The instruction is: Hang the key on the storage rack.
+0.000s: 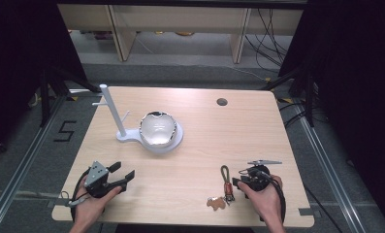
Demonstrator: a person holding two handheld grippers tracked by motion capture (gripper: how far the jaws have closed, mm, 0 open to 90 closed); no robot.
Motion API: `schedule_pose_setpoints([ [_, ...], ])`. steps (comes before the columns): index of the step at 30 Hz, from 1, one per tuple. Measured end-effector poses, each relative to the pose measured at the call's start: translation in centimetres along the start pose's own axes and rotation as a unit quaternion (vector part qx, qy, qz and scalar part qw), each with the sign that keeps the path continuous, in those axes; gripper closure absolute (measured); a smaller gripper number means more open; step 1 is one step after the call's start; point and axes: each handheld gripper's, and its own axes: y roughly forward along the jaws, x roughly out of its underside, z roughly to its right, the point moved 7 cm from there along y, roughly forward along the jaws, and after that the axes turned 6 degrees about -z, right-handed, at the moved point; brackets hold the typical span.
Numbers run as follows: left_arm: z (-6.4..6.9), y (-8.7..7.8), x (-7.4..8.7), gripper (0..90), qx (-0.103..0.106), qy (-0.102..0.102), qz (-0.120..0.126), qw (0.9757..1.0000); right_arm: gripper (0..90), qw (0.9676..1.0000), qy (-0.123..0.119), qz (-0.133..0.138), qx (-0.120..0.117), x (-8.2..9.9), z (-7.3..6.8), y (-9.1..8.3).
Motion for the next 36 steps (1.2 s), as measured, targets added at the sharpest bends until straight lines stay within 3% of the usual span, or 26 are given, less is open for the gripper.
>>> schedule_pose_setpoints([
  [1, 0.0, 0.0, 0.0, 31.9, 0.000, 0.000, 0.000, 1.0000, 59.1, 1.0000, 0.000, 0.000, 0.000, 0.0, 0.0, 0.0],
  [2, -0.2, -0.1, 0.1, 31.9, -0.003, -0.003, 0.001, 1.0000, 58.8, 0.9997, 0.010, -0.020, 0.001, -0.1, -0.5, -0.2],
  [5, -0.4, -0.1, 0.1, 32.0, -0.003, -0.008, 0.008, 0.9999, 58.7, 0.9996, 0.010, -0.028, 0.003, -0.4, -1.0, -0.2],
  [6, -0.5, -0.2, 0.1, 32.3, -0.006, -0.008, 0.007, 0.9999, 58.7, 0.9995, 0.003, -0.029, 0.015, -0.4, -0.8, -0.1],
  [7, -0.6, -0.3, 0.2, 32.6, -0.011, -0.006, 0.002, 0.9999, 58.7, 0.9995, 0.005, -0.032, 0.007, -0.5, -1.1, 0.0],
  [9, -0.6, -0.3, 0.2, 33.2, -0.014, -0.005, -0.001, 0.9999, 58.7, 0.9990, 0.010, -0.040, 0.014, -0.5, -1.1, 0.0],
  [10, -0.7, -0.3, 0.3, 33.4, -0.011, -0.005, 0.003, 0.9999, 58.5, 0.9979, 0.022, -0.057, 0.022, -0.5, -1.4, 0.0],
  [12, -0.7, -0.3, 0.4, 33.6, -0.015, -0.008, -0.002, 0.9998, 58.5, 0.9980, -0.006, -0.059, 0.020, -0.5, -1.3, -0.1],
  [17, -0.8, -0.4, 0.3, 33.8, -0.020, -0.006, -0.005, 0.9998, 58.1, 0.9974, -0.007, -0.069, 0.018, -0.6, -1.7, -0.1],
  [21, -1.0, -0.4, 0.3, 33.9, -0.021, -0.007, -0.003, 0.9998, 57.8, 0.9963, -0.008, -0.078, 0.035, -0.8, -1.7, 0.1],
  [23, -1.0, -0.4, 0.4, 33.9, -0.021, -0.008, -0.004, 0.9997, 57.8, 0.9963, -0.012, -0.082, 0.025, -0.9, -1.9, 0.1],
  [24, -1.0, -0.5, 0.3, 34.0, -0.022, -0.009, -0.003, 0.9997, 57.8, 0.9957, -0.004, -0.086, 0.035, -1.0, -2.0, 0.2],
  [26, -1.0, -0.6, 0.3, 34.0, -0.024, -0.012, -0.004, 0.9996, 57.9, 0.9953, -0.011, -0.087, 0.041, -1.1, -2.1, 0.2],
  [29, -1.0, -0.5, 0.3, 34.0, -0.019, -0.012, 0.001, 0.9997, 57.9, 0.9956, -0.008, -0.088, 0.032, -1.2, -2.5, 0.3],
  [36, -1.0, -0.6, 0.2, 34.0, -0.021, -0.014, 0.001, 0.9997, 58.3, 0.9912, 0.000, -0.124, 0.045, -1.5, -3.1, 0.9],
])
